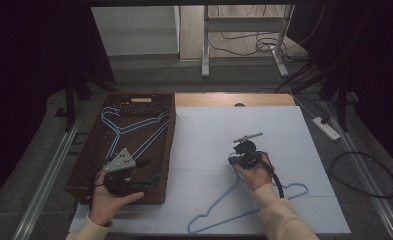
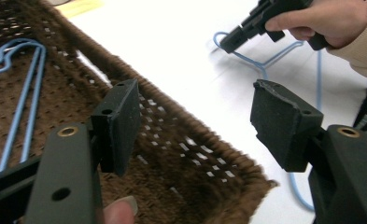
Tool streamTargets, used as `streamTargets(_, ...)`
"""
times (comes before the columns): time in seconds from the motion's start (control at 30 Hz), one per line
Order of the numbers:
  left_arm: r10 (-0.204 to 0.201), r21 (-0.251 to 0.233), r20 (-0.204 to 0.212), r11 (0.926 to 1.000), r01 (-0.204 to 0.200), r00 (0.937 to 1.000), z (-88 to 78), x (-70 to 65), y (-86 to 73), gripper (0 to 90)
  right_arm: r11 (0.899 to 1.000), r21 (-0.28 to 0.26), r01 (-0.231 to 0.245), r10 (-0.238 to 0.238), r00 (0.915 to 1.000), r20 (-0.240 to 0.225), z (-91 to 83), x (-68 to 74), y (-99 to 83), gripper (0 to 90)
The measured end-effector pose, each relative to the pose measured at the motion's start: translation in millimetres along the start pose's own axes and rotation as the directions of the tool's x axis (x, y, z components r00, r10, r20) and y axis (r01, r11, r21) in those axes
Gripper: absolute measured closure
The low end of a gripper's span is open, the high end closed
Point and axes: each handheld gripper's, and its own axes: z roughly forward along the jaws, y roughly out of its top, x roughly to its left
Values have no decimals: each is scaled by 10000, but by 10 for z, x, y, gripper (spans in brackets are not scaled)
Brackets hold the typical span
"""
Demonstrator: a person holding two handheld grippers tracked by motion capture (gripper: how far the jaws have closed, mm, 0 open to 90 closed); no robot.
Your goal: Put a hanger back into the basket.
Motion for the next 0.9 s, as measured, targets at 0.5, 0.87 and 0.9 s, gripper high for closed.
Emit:
streamTargets(0.5, 110, 655, 1006, 9977, -177, 9949, 322, -401, 218, 340, 9882, -1462, 453, -520, 9977, -427, -332, 61, -42, 881)
streamTargets(0.87, 243, 1563, 1576, 9865, -492, 9872, 734, -675, 295, 342, 9822, -1804, 531, -623, 9970, -459, -403, 81, -62, 881)
streamTargets(0.9, 236, 1688, 1622, 9843, -513, 9865, 794, -705, 294, 344, 9820, -1813, 536, -628, 9970, -453, -406, 83, -63, 881)
